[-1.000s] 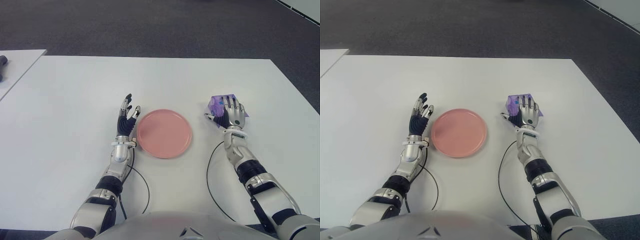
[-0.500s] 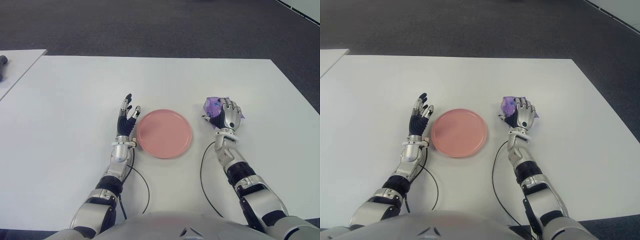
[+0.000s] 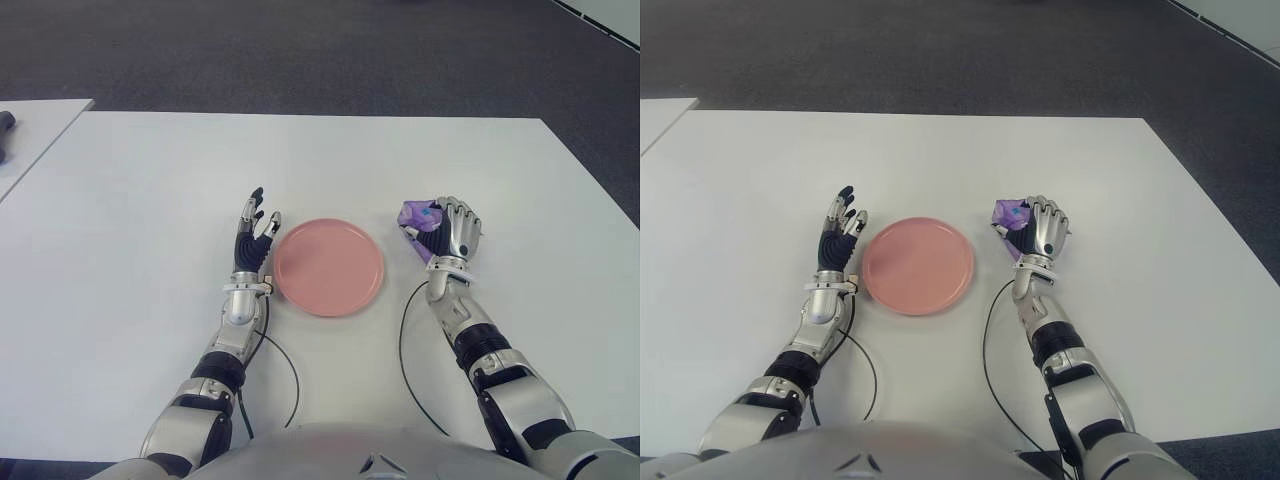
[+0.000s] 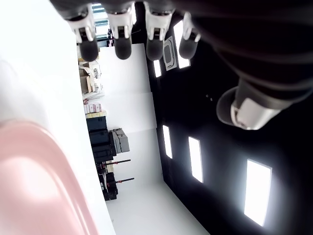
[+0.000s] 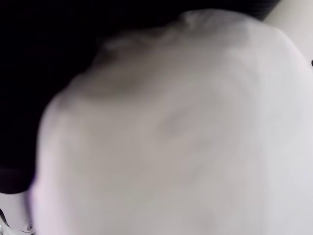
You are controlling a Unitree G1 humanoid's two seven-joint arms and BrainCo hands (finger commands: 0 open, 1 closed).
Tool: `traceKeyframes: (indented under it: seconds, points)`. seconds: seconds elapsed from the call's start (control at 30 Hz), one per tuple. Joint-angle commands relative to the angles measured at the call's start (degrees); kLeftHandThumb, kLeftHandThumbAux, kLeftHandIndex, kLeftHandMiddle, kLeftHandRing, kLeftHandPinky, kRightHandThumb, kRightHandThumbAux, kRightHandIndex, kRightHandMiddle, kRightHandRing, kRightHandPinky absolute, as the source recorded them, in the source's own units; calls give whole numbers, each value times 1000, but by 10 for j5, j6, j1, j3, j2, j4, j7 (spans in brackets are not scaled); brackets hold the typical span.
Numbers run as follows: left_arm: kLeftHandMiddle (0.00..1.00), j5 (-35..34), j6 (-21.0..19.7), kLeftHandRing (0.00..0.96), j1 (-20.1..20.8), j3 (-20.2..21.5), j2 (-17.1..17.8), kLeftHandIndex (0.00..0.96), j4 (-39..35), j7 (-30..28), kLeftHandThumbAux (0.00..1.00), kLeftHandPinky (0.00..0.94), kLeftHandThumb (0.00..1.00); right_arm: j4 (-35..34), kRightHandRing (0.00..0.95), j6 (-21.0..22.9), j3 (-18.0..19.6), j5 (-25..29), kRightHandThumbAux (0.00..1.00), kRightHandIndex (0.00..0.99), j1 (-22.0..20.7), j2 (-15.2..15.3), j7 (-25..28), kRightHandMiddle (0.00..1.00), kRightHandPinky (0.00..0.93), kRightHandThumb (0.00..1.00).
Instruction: Put the tissue paper into the plate.
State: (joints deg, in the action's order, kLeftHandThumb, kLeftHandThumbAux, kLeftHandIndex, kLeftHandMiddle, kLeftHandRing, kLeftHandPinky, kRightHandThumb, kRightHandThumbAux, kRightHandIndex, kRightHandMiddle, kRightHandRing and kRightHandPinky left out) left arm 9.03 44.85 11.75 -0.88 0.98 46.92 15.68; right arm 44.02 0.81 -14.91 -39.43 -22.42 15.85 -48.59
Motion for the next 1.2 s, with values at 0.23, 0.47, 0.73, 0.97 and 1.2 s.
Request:
traceKeyframes:
  seconds: [0.23, 0.47, 0.73, 0.97, 1.2]
  points:
    - [0, 8, -10, 0, -57, 1, 2, 0, 29, 6, 490, 0, 0, 38, 544, -31, 1, 28, 660, 714, 16, -23, 0, 554, 426, 1000]
    - [0, 8, -13, 0, -57, 1, 2, 0, 28, 7, 485, 0, 0, 33, 494, -36, 3, 32, 664, 733, 18, -22, 5, 507, 428, 1000]
    - [0, 10, -17, 0, -57, 1, 1, 0, 27, 11, 485, 0, 0, 24, 479, -28, 1, 29, 665, 762, 17, -21, 14, 489, 429, 1000]
    - [0, 12, -20, 0, -58, 1, 1, 0, 25, 16, 485, 0, 0, -3, 479, -22, 1, 26, 666, 780, 27, -19, 20, 480, 429, 1000]
    - [0, 13, -23, 0, -58, -1, 2, 0, 23, 21, 479, 0, 0, -15, 479, -28, 5, 29, 665, 785, 32, -20, 17, 493, 423, 1000]
